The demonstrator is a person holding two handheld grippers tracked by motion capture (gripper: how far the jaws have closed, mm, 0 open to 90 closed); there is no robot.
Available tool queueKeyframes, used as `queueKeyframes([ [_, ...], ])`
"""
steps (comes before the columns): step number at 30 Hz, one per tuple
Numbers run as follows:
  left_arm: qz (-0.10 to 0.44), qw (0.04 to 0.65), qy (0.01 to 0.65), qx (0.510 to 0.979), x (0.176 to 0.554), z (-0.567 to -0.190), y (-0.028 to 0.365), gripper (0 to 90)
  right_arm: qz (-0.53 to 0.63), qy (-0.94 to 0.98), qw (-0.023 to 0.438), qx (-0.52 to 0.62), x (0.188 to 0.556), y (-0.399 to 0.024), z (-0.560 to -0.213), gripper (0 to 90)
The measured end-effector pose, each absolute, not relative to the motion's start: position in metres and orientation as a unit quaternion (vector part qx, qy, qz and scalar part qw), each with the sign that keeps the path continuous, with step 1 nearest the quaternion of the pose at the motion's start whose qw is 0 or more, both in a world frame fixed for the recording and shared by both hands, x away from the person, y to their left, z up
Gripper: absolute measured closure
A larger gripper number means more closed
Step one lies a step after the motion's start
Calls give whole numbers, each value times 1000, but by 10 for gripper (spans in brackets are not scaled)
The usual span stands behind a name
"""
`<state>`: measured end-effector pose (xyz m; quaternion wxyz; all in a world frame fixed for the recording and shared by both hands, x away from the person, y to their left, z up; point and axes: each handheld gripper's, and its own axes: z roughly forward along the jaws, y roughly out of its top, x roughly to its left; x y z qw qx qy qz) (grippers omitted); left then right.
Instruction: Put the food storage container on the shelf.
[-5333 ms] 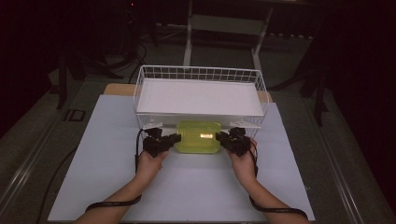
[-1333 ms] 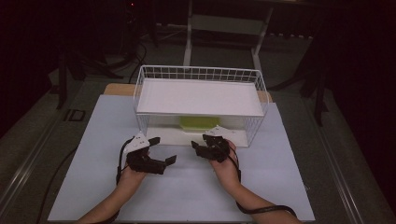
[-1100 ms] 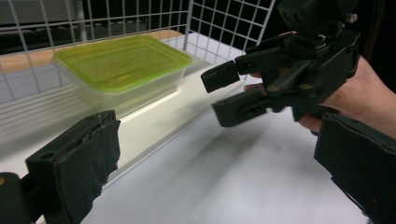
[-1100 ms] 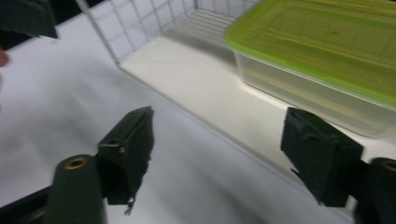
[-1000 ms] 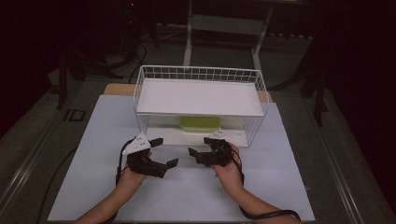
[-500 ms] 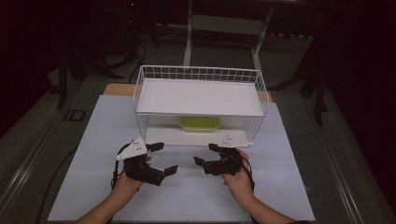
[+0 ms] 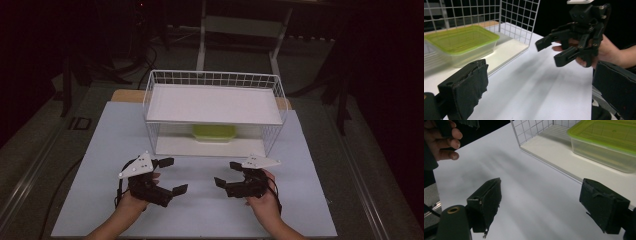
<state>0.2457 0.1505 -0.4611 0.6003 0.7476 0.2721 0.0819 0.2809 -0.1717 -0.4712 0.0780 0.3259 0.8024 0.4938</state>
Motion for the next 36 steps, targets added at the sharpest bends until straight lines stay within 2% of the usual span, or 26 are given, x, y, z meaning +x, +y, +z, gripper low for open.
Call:
queueKeyframes([
  [14,67,590,291,750,237,-480,158,8,487,808,81,322,267,-199,-472,195],
  [36,64,579,248,774,221,-494,146,9,488,822,77,282,255,-213,-488,172],
])
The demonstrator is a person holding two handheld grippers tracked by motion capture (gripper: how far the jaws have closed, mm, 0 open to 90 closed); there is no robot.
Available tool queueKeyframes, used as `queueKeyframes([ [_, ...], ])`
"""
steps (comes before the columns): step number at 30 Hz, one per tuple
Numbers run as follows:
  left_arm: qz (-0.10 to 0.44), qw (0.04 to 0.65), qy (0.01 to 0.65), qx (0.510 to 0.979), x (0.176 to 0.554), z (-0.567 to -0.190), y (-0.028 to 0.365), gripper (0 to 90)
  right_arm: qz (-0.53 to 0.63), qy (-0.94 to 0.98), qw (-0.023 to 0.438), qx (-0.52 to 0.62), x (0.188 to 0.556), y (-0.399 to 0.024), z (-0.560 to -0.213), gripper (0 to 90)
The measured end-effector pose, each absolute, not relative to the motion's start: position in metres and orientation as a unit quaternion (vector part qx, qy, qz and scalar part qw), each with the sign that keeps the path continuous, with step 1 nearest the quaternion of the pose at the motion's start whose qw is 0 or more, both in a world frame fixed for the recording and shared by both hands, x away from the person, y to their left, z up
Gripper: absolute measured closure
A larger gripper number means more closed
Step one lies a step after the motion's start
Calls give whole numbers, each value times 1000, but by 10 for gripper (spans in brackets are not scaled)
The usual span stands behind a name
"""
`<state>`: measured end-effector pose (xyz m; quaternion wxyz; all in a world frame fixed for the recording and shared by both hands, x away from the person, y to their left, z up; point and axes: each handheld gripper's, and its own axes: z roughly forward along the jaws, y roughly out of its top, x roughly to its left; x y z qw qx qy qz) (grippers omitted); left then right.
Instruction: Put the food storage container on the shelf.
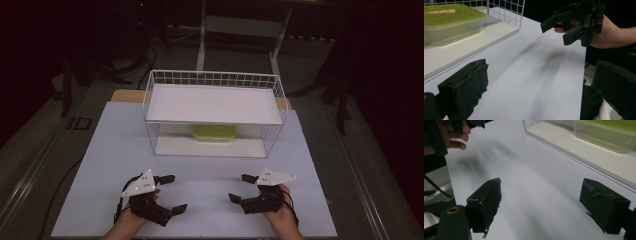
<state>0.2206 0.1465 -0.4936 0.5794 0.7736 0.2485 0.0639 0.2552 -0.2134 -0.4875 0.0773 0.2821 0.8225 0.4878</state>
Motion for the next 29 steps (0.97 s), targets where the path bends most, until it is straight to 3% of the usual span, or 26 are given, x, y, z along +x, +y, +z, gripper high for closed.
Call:
queueKeyframes([
  [5,45,579,230,781,222,-501,143,8,473,840,70,258,261,-213,-497,163],
  [29,61,564,223,793,225,-509,137,8,480,838,54,254,262,-213,-499,156],
])
